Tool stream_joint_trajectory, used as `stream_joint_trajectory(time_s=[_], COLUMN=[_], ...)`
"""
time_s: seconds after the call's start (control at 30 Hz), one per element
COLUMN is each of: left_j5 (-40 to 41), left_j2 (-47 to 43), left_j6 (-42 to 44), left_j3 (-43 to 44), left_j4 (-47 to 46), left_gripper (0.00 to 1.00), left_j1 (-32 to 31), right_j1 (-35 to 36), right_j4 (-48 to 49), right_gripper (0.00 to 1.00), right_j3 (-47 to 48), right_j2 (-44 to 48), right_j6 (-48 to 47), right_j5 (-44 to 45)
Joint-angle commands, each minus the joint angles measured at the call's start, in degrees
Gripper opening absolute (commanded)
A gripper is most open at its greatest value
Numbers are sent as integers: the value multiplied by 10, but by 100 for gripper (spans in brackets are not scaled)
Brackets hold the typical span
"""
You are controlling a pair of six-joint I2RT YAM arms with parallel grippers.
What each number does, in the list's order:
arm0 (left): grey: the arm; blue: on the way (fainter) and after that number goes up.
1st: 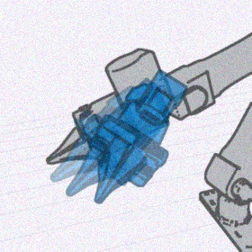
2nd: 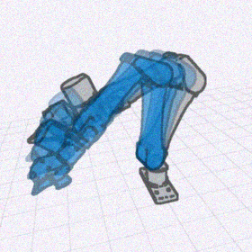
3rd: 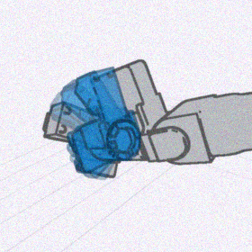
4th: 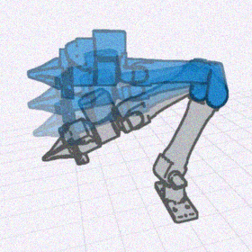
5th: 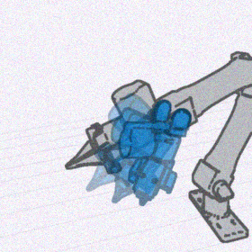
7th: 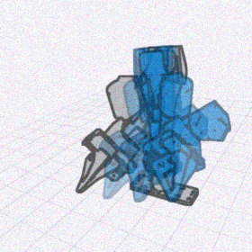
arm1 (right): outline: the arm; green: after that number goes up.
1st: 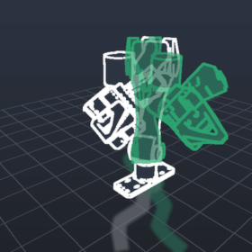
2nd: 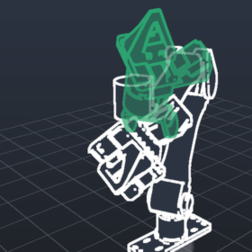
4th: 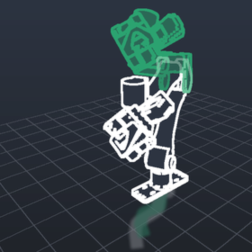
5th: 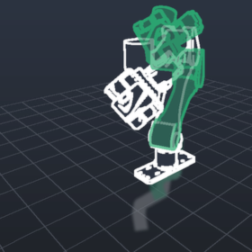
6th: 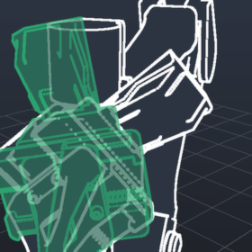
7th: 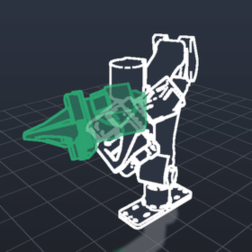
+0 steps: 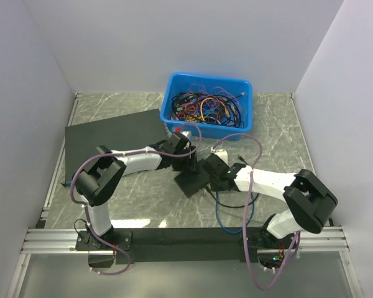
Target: Insert the plug into the switch port
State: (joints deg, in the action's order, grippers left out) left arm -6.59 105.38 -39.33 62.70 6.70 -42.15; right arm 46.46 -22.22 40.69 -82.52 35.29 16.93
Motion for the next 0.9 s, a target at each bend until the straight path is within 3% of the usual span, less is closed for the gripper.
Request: stream_joint_trajectory(time_s=[0.0,0.33,0.87], left_j5=[-10,20,55], left_j2=[-25,-60,-160], left_j6=[-40,-22,50], left_j3=[-32,-63,-143], left_j4=[44,61,95], left_gripper=[64,64,65], left_j1=[-19,-23,66], right_j1=[-1,8,147], right_j4=[20,59,69], right_gripper=[0,0,0], right_j3=[37,48,141], right_j2=[-23,-60,-137], right_j6=[-4,-17,-2], right_j5=[-8,-49,-77])
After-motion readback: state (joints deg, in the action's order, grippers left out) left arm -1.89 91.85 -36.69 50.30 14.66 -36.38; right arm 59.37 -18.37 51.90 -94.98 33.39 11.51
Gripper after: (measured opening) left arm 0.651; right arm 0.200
